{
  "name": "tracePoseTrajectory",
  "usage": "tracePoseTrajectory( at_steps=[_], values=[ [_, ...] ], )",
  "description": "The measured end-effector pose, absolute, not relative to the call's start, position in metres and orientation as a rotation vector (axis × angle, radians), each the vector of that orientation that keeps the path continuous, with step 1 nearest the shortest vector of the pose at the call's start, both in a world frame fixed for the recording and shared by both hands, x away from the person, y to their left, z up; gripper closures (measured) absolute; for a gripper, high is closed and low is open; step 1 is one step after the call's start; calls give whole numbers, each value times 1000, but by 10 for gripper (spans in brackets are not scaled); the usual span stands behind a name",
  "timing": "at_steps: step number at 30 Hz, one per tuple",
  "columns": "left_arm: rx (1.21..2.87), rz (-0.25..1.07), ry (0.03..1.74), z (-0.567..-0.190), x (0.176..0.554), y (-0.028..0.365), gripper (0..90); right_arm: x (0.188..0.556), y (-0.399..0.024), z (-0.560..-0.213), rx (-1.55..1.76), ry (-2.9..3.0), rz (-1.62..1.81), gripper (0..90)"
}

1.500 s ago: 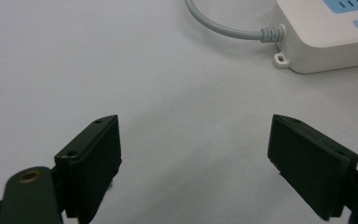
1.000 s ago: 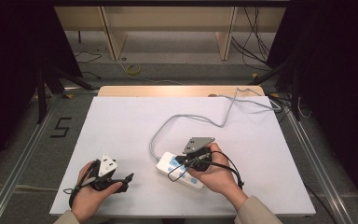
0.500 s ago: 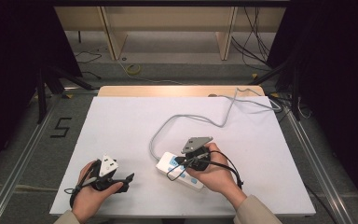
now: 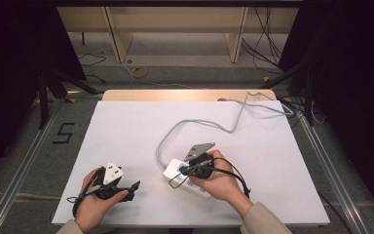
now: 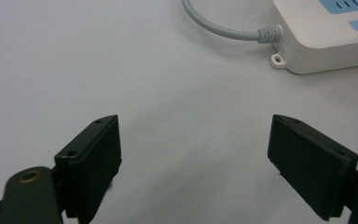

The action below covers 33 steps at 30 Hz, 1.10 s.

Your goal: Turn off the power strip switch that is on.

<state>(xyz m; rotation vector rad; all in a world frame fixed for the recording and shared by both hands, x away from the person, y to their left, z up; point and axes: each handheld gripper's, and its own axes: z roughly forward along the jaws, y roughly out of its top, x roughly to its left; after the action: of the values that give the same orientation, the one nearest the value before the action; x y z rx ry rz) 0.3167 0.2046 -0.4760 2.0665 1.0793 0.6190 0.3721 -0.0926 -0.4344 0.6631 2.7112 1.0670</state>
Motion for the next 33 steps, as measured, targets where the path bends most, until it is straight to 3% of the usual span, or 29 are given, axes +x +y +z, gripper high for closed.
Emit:
tracePoseTrajectory(
  at_steps=[33],
  values=[
    [2076, 614, 1073, -476, 317, 204, 170, 382, -66, -450, 687, 2816, 906, 900]
  ],
)
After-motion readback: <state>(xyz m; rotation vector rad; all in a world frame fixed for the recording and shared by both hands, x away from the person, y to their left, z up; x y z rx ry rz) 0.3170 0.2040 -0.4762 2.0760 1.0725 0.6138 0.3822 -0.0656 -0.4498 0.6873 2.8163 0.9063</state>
